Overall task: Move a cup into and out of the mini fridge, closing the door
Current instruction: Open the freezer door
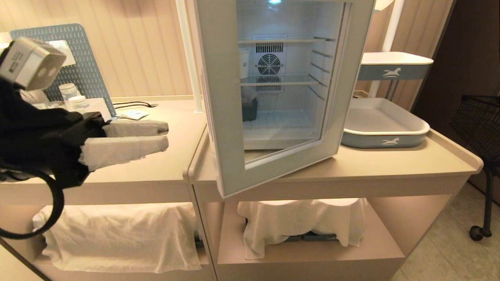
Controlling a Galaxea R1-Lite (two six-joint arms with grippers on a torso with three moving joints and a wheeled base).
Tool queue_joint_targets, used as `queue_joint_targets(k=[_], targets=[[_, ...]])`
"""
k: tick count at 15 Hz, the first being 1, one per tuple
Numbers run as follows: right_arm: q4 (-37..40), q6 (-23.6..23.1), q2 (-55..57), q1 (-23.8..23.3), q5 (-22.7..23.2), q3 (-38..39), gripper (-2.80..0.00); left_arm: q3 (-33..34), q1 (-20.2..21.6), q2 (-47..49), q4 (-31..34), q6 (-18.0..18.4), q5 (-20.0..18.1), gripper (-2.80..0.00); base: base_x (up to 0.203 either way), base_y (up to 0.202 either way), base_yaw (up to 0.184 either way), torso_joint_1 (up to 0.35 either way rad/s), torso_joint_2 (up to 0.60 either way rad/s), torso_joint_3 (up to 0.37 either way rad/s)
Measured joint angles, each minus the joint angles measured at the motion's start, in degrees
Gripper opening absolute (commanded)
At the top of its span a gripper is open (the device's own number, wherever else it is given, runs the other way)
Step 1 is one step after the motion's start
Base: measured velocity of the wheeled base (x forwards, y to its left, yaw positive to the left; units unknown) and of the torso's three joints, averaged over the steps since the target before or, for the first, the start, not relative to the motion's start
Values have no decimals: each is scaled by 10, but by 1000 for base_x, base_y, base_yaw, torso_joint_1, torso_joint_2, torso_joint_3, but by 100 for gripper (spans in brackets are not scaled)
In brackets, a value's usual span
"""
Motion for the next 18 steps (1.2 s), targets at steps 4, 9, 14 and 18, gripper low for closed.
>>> queue_joint_targets(k=[4,9,14,18], targets=[[0,0,0,0,0,0,-280,-66,75,19,107,88,120,-280,0,0,0,0,0,0],[0,0,0,0,0,0,-280,-222,68,133,167,98,340,-280,0,0,0,0,0,0],[0,0,0,0,0,0,-280,-380,-55,273,164,46,600,-280,0,0,0,0,0,0],[0,0,0,0,0,0,-280,-415,-141,338,158,12,713,-280,0,0,0,0,0,0]])
